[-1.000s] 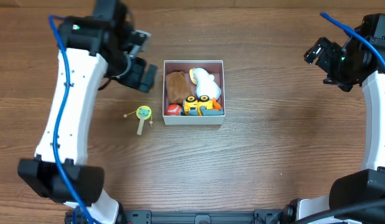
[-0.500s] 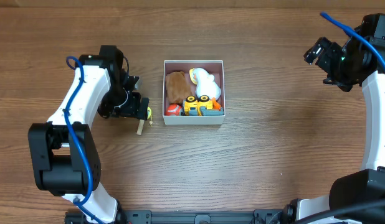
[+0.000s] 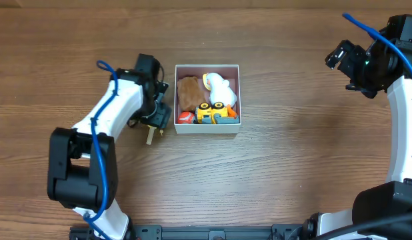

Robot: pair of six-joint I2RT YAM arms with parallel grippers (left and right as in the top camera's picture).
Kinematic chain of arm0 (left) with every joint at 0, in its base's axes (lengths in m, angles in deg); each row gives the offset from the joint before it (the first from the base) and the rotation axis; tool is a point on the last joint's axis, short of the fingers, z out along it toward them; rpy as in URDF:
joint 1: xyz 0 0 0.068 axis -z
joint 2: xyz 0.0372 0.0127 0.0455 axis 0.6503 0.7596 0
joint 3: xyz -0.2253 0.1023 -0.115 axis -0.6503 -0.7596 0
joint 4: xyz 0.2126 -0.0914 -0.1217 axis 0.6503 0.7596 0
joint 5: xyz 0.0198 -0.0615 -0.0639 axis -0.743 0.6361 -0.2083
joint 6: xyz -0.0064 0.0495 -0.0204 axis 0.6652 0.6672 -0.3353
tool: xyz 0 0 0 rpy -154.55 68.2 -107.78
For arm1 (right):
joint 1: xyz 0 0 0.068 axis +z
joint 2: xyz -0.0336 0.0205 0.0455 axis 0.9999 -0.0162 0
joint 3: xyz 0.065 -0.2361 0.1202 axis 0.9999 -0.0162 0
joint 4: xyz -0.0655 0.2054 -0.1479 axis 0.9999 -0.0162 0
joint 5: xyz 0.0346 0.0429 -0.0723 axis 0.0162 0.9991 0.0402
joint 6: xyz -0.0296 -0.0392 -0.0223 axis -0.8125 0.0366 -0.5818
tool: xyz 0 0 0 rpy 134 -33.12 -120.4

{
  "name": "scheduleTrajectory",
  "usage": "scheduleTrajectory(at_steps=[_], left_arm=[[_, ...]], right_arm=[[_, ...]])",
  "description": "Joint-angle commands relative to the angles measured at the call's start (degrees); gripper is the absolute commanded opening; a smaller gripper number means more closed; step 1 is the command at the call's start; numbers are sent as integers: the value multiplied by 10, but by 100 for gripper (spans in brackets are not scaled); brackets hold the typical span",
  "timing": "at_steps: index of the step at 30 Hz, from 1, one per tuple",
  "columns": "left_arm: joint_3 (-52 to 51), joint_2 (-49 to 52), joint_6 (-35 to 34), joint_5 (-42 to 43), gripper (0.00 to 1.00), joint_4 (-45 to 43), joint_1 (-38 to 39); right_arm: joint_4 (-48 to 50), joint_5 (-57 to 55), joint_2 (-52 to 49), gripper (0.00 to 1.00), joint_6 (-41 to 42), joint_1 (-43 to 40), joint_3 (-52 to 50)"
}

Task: Pack container
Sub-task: 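Grasp the yellow cat rattle drum by its handle with left gripper, then lift the rattle drum and place it into the box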

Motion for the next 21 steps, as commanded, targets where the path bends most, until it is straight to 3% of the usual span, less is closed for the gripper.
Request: scheduleTrajectory(at_steps=[1,11,21], left_arm=[[-15,-1,-19,-36,72,-8,0],[-73,-1,13,12,70,-29,-10],[-120,-1,9,11,42,-100,-10]], right_arm=[[3,1,2,100,0,2,3],[3,1,2,100,0,2,3],[3,1,2,100,0,2,3]])
